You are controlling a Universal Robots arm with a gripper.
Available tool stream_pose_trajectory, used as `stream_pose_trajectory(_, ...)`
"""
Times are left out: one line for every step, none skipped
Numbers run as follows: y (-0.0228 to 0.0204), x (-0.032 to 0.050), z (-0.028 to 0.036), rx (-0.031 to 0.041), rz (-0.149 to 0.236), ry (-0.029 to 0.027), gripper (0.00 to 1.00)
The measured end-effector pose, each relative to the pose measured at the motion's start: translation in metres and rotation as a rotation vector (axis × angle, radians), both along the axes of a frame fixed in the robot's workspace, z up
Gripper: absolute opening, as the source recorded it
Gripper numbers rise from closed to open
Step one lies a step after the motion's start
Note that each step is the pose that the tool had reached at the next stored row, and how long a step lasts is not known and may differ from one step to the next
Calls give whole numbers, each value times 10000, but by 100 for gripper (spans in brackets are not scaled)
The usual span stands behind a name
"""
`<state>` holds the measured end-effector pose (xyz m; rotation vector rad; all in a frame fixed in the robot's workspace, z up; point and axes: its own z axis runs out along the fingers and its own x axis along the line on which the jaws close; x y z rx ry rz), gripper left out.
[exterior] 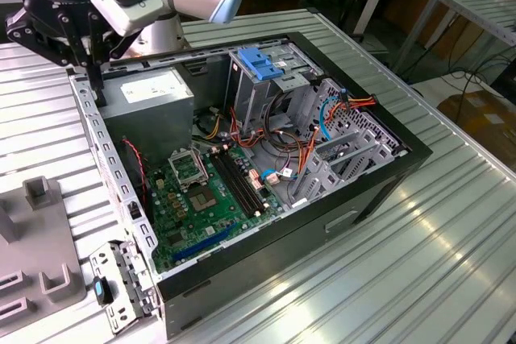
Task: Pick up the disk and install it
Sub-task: 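Reach for the disk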
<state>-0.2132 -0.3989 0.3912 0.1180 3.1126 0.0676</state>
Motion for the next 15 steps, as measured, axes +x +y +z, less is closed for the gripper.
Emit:
stream_pose_trajectory(0,-8,0,0,0,0,11)
stream_pose_trajectory(0,-15,-1,1,0,0,11)
stream_pose_trajectory(0,-22,-1,0,0,0,11)
stream_pose_trajectory(0,-29,-1,0,0,0,11)
stream_pose_trajectory(0,-36,-1,0,0,-1,11)
stream_pose_trajectory(0,-43,-1,0,0,0,11)
stream_pose_trajectory(0,-50,-1,0,0,0,11)
stream_pose_trajectory(0,-57,-2,0,0,0,11)
stream_pose_trajectory(0,-70,-2,0,-1,-1,11)
stream_pose_trajectory(0,-79,-2,0,0,0,11)
stream_pose_trajectory(0,-85,-3,0,0,0,11)
stream_pose_trajectory(0,-94,-3,0,0,0,11)
stream_pose_trajectory(0,-100,-3,0,-1,0,11)
stream_pose_trajectory(0,-108,-3,0,0,0,11)
stream_pose_trajectory(0,-115,-4,0,0,0,11)
